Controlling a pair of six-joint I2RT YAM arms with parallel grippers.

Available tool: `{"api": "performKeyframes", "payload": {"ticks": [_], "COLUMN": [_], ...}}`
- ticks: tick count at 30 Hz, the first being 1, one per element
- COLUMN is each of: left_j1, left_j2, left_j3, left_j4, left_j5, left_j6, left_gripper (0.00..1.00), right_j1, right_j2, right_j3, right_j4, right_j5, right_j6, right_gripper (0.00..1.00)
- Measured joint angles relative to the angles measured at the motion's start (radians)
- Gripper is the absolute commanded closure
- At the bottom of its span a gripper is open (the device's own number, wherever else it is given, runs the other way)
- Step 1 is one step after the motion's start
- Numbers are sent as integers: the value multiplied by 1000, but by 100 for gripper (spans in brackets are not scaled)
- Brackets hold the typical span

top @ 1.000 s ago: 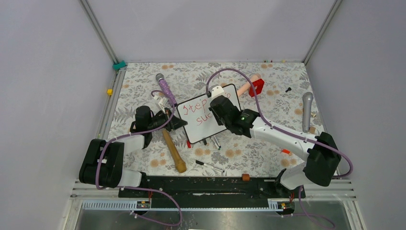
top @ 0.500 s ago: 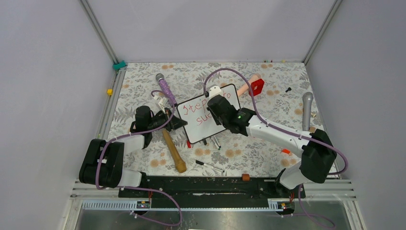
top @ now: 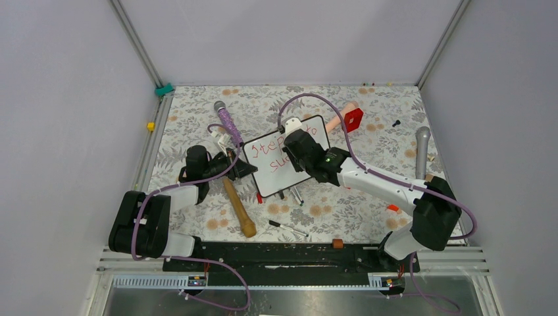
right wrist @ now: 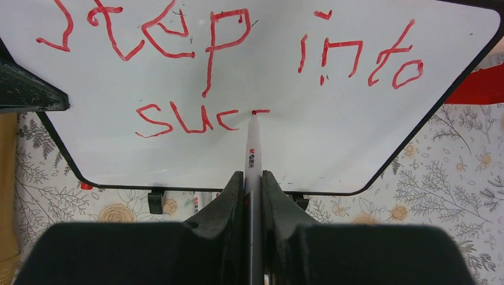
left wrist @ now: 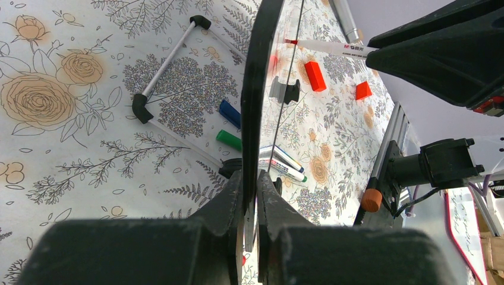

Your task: Write a sentence on the whiteboard

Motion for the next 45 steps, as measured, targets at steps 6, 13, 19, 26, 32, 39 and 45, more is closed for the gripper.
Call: {"api": "performKeyframes", "payload": {"ticks": [6,13,19,26,32,39,45], "left_j1": [0,0,0,0,0,0,0], "left_j2": [0,0,0,0,0,0,0], "left_j3": [0,0,0,0,0,0,0], "left_j4": [0,0,-1,-1,-1,-1,-1], "left_j5": [0,-1,-1,-1,-1,-1,0], "left_j6": [0,0,0,0,0,0,0], "left_gripper": [100,100,100,100,100,100,100], "right_j1": [0,-1,-1,-1,-1,-1,-4], "right_j2": [0,-8,-17,-18,-17,-18,-52], "right_j3": [0,-21,-46,-50,-50,-50,-51], "right_j4": [2,6,5,4,-7,-10,-11], "right_j5": [-29,-51,-55,-48,-15,2,3], "right_j6": [-1,3,9,11,13,19,18], "right_gripper": [100,100,100,100,100,100,100]}}
